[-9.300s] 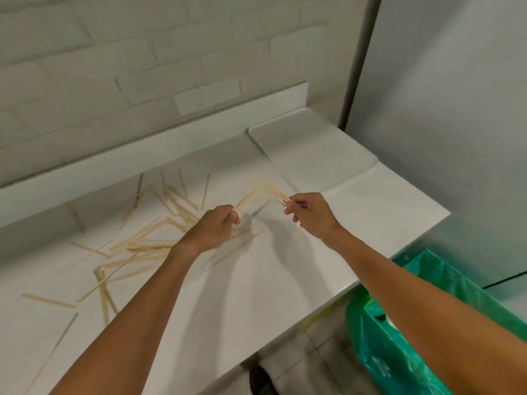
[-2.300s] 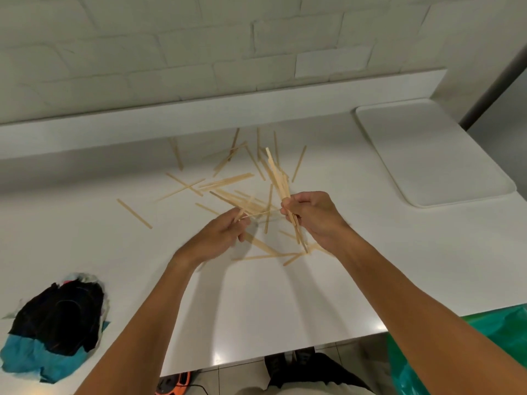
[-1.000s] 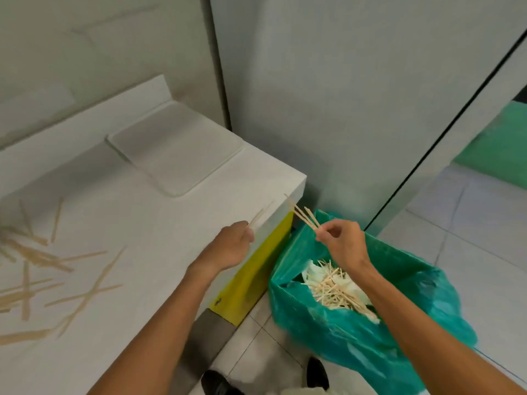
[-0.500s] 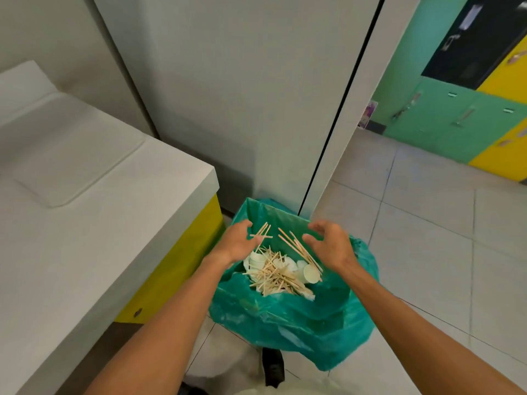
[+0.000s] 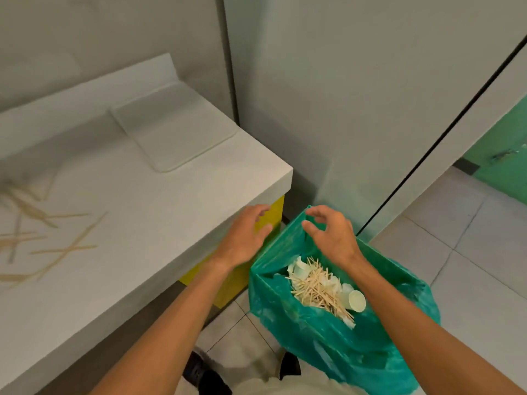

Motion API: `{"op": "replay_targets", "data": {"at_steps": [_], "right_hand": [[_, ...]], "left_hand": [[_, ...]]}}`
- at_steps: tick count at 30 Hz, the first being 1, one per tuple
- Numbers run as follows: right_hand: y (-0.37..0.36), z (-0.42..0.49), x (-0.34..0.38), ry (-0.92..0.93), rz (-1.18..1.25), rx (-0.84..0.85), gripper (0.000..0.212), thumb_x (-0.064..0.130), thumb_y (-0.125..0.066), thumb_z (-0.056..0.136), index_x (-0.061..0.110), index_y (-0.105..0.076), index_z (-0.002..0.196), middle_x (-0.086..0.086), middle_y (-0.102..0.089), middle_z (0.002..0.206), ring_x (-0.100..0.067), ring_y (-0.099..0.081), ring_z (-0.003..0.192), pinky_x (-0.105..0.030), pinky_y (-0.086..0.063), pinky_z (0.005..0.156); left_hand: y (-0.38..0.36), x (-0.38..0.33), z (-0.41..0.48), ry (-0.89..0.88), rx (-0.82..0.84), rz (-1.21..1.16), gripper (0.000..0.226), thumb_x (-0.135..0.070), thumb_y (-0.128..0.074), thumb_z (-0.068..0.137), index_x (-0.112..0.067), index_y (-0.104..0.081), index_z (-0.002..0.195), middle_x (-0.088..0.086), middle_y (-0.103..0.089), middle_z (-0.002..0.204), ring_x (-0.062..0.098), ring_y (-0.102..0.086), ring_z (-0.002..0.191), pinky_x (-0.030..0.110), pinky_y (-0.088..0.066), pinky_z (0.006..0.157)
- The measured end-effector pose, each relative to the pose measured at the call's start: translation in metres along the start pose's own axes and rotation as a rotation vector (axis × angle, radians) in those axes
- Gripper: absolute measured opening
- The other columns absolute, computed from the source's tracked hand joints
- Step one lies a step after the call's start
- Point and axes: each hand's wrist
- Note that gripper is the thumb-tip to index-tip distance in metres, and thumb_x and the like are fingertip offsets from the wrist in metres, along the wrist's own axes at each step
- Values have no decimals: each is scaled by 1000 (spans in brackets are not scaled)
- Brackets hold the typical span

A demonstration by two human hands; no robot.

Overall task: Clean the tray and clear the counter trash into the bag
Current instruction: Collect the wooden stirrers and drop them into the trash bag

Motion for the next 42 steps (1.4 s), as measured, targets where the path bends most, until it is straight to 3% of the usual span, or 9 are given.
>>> {"op": "replay_targets", "data": {"at_steps": [7,14,19,22,27,29,32,36,42], "right_hand": [[-79,20,97,238,55,138,26,28,-67,92,25,-64,117,11,-63,118,-6,-58,106,-18,-45,83],[-189,20,184,396,36,351,26,24,-69,90,23,-64,116,9,-63,119,-9,-59,103,-6,-37,74],[-262,12,235,516,-72,542,36,24,-71,88,23,-62,123,6,-56,127,-9,-56,108,-20,-43,91],[-302,13,249,627,-245,641,40,26,-70,88,27,-60,127,7,-53,128,-12,-53,118,-37,-42,104],[-351,13,267,710,-424,623,36,36,-68,88,34,-64,124,11,-52,122,-15,-46,118,-40,-34,104],[-367,13,274,718,-400,594,31,36,-69,87,34,-68,118,12,-55,116,-14,-50,114,-41,-37,102],[-380,10,281,741,-383,540,22,29,-71,87,31,-73,109,10,-63,108,-16,-57,107,-41,-43,97],[-393,9,295,821,-447,447,11,23,-69,88,30,-76,93,11,-69,98,-18,-57,96,-36,-41,87],[-402,16,303,899,-563,510,8,21,-59,95,26,-65,96,10,-59,98,-14,-51,97,-31,-34,89]], "left_hand": [[103,41,-57,66,-297,-41,37,-26,-59,97,-29,-51,133,-10,-53,126,5,-53,112,20,-44,95],[200,118,-128,228,-455,-3,38,-28,-59,97,-29,-51,134,-11,-51,128,4,-50,114,22,-41,98],[254,176,-173,307,-496,66,41,-24,-61,95,-27,-50,134,-8,-50,128,6,-49,116,19,-38,98],[279,212,-197,337,-500,174,43,-22,-63,94,-25,-51,135,-9,-49,128,10,-48,119,21,-38,100],[321,263,-232,419,-423,468,51,-27,-65,91,-28,-48,139,-7,-44,134,18,-42,123,36,-35,101],[337,278,-242,435,-386,478,51,-41,-61,91,-30,-48,140,-6,-41,139,19,-39,126,38,-32,100],[351,290,-247,436,-354,425,71,-76,-33,83,-33,-50,137,-6,-40,140,18,-35,127,38,-28,98],[357,304,-234,419,-436,432,33,-40,-63,90,-33,-64,123,-11,-49,128,15,-41,122,33,-26,98],[347,294,-218,408,-519,442,5,-19,-66,90,-23,-68,91,-11,-58,95,15,-51,92,30,-34,82]]}}
Point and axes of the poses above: each hand's wrist, its own z-axis towards the middle knuckle, its own y-axis out of the back of the hand, x = y × z
